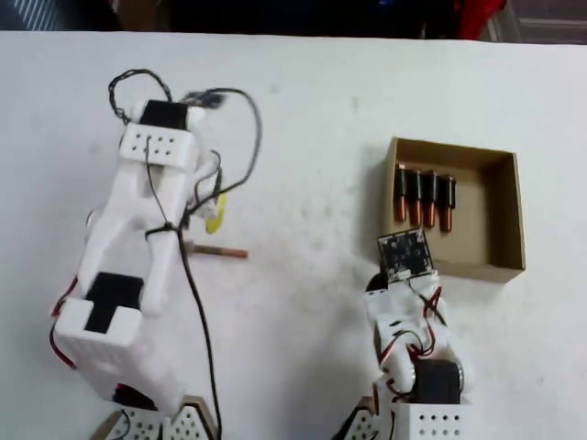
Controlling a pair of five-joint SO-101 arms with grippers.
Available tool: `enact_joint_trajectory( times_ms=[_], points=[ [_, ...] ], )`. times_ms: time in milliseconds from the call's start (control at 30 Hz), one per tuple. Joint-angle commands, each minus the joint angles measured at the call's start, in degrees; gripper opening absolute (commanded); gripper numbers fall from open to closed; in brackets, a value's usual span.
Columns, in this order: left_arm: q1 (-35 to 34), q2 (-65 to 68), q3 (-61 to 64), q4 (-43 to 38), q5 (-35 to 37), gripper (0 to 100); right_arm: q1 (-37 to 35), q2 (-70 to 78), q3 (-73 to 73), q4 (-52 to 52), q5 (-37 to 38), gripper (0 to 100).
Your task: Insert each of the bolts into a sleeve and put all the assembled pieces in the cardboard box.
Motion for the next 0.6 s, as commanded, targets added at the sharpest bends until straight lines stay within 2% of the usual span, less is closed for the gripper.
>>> enact_joint_trajectory(
  times_ms=[0,33,100,567],
  points=[
    [-1.80,-3.03,-0.44,0.70,30.07,16,-0.13,-0.57,-0.62,-1.27,-0.44,1.6],
    [-1.80,-2.95,-0.44,0.62,34.29,16,-0.31,-0.57,-0.62,-1.27,-0.44,1.6],
    [-1.10,-3.03,-0.62,0.62,37.80,15,-0.31,-0.57,-0.62,-1.27,-0.44,1.6],
    [0.84,-2.95,2.81,-0.79,37.98,16,-0.13,-0.57,-0.62,-1.27,-0.44,1.6]
  ],
)
